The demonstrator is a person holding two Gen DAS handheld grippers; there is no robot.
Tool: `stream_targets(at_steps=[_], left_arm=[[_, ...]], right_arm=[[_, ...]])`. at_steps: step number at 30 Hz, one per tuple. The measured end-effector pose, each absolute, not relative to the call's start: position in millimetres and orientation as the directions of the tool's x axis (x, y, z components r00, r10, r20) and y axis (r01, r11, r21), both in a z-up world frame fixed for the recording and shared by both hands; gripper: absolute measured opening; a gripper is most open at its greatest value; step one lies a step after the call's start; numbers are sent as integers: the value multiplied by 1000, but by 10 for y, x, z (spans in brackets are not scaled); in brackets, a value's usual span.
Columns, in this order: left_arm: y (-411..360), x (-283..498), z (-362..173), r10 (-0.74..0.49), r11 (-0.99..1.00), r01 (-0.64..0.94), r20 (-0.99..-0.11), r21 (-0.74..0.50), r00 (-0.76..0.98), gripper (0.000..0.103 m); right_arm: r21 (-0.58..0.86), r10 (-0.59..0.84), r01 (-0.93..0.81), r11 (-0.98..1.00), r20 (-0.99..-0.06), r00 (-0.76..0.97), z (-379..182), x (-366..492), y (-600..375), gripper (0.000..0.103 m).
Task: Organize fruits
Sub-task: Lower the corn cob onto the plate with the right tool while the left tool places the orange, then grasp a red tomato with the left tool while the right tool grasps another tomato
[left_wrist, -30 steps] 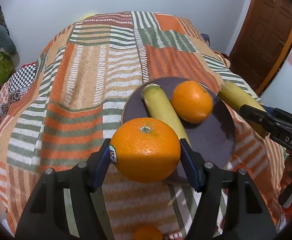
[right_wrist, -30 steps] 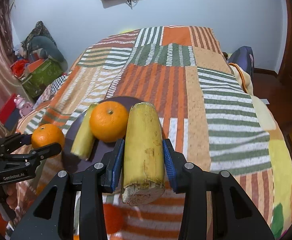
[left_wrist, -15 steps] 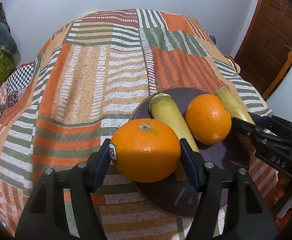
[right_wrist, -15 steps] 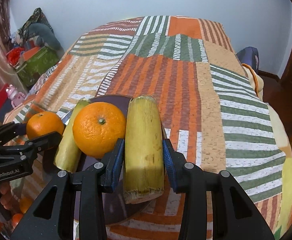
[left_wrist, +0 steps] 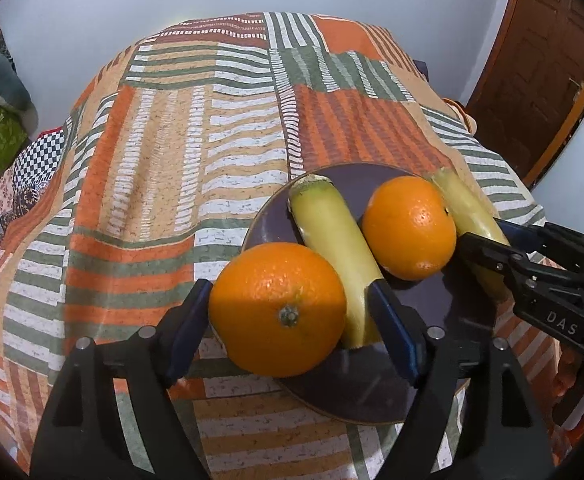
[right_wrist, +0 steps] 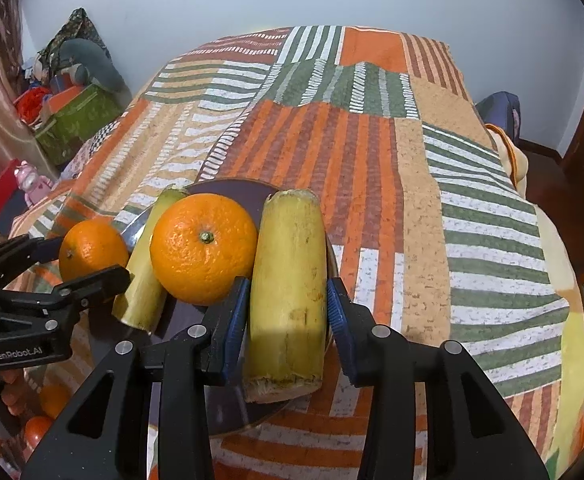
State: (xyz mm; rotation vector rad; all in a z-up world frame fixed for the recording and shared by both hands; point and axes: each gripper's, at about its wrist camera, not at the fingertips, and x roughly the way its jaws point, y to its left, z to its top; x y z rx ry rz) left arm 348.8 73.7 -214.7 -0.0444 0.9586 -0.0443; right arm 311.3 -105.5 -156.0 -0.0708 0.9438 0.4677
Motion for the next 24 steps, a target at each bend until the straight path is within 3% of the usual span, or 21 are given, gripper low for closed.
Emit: stream_targets(at_steps=[13,19,24], left_arm=[[712,2900,-1662,-31,999,34,-763,-11,646,79],[738,2506,-1455,-28,999,31,-745,-10,667,79],[748,2185,-1435,-20,1000,29,-749,-2,662,79]], right_arm=[[119,363,-429,895,-753,549,-1172,2704,-1198,41],[113,390,-451,885,-709,588,-892,2380,-1275,52],[102,405,-473,875,-689,602,-778,2130,-1304,55]])
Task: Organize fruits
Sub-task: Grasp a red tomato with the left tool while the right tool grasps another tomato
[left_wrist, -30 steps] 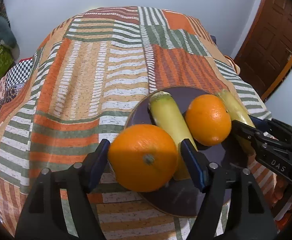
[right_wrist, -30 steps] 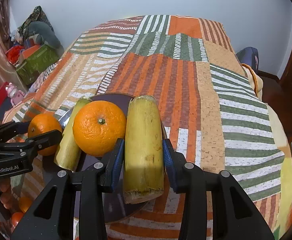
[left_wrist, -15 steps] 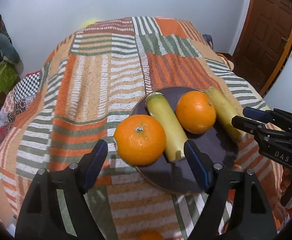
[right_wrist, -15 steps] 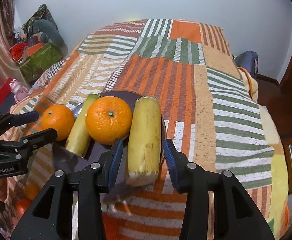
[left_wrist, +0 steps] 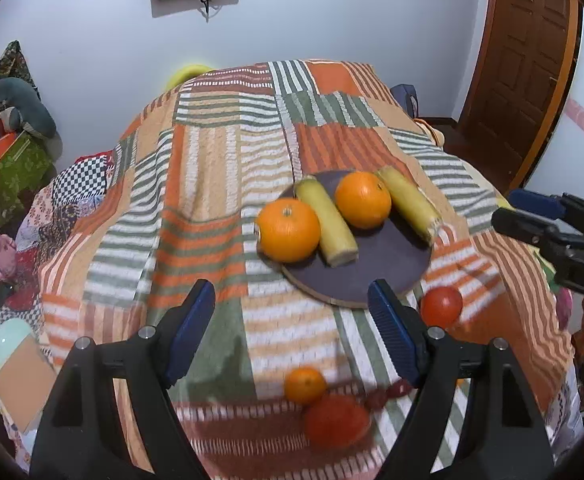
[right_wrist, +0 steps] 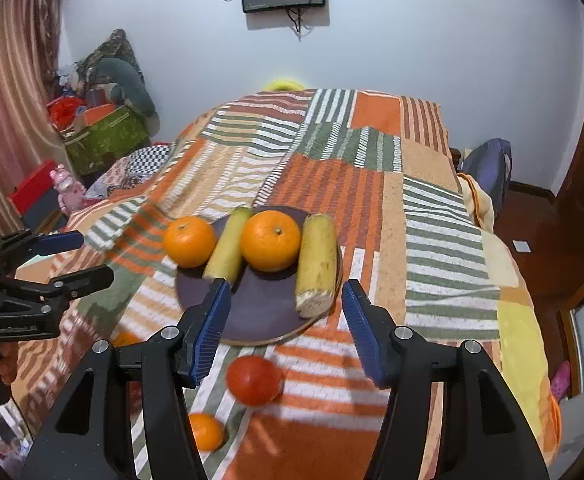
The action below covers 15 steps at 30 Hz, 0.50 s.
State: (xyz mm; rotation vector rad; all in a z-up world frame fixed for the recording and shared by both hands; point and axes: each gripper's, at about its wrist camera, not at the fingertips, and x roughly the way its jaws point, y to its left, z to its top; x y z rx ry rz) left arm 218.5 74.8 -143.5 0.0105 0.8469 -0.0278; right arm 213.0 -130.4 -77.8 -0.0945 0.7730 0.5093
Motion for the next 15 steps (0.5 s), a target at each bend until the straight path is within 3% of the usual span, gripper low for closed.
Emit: stream_targets(at_steps=[4,15], left_arm=[[738,1965,-1505,-27,1000,25,-763,-14,646,79],[623,1644,-1984,-64,996,-10,-820,-85,569,79]], right_arm=[[112,418,-480,870,-685,597,-793,1956,-1327,60],[149,424,-485,862,-737,527,-1157,1625,-1355,61]])
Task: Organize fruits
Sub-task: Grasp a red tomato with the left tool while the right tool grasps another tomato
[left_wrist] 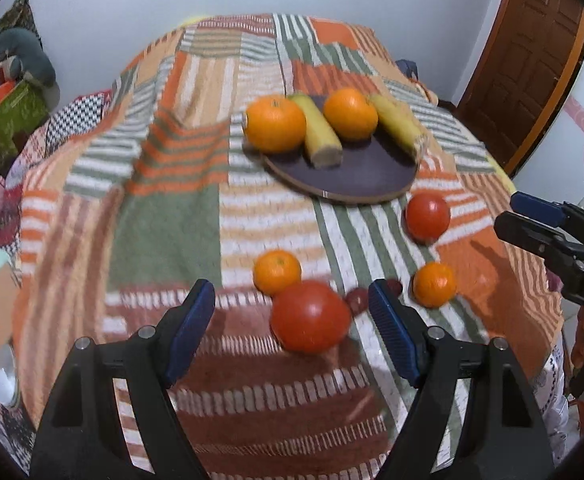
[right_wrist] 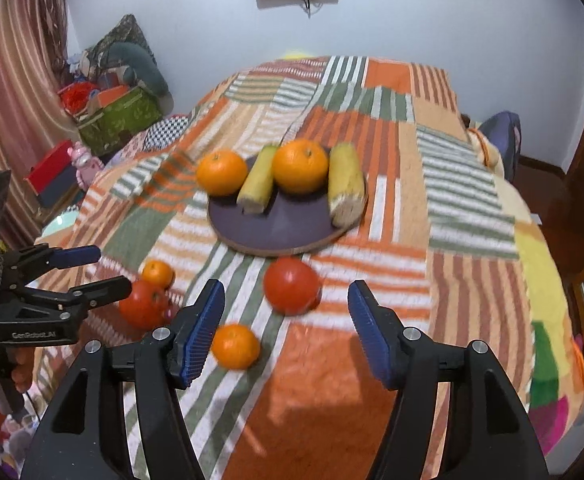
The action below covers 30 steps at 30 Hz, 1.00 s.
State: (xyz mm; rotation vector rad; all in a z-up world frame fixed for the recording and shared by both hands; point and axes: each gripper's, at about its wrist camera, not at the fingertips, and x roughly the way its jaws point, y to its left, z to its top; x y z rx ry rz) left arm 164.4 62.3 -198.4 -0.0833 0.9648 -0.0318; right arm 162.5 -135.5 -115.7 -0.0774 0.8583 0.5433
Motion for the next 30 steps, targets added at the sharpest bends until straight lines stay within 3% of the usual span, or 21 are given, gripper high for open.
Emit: stream_targets(at_steps=[10,15,30], left_arm=[[539,1617,-2279,-53,997,-24,-833,-80,551,76],[551,1612,-2306,-110,992,8,-826,-127,553,51],[657,1596,-1957,-126,990,29,-769,-138,627,51]], right_arm=[[165,421,-483,860,-765,488,-1350,1528,-1370,61],[162,416,-485,859,-772,480,-1392,1539,-1337,61],[158,397,-474,866,-793,462,-1541,1913,-1159,61]])
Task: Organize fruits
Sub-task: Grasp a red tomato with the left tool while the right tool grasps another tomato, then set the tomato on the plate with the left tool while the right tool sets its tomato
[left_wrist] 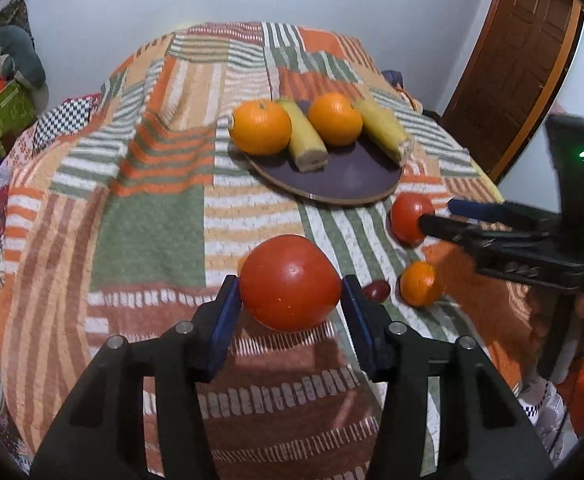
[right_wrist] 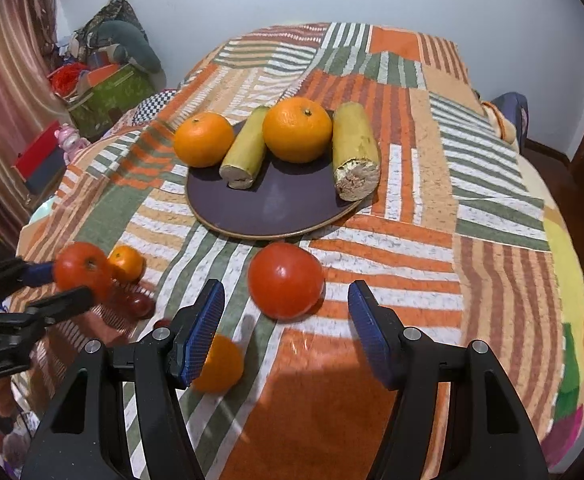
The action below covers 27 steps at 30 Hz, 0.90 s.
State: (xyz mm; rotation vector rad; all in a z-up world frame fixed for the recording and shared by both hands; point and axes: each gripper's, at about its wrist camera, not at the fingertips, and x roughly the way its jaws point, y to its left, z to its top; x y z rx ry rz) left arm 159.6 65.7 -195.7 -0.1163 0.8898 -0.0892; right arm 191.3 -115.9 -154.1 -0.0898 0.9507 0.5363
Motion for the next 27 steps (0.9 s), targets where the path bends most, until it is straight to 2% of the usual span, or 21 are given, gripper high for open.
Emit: stream_targets(at_steps=[8,12,17,27], left_arm=[[717,1792,-1897,-129,989,26,-758,-147,639,51],[718,1885,-1907,-136,988,32,-756,-150,641,51],[713,1991,-1885,-136,988,37,-751,-148,646,51],[671,2295,-1791,-134,990,55,-741,-130,657,51]], right_arm=[[154,381,-488,859,-829,409,-1746,2052,-1044,60],[137,378,-509,850,-831,407,-1739,2039,-1033,44],[132,380,-517,846,-829,410,-1678,2037,-1026,44],[159,433,-515,842,-769,470,-1353,2154,-990,44]])
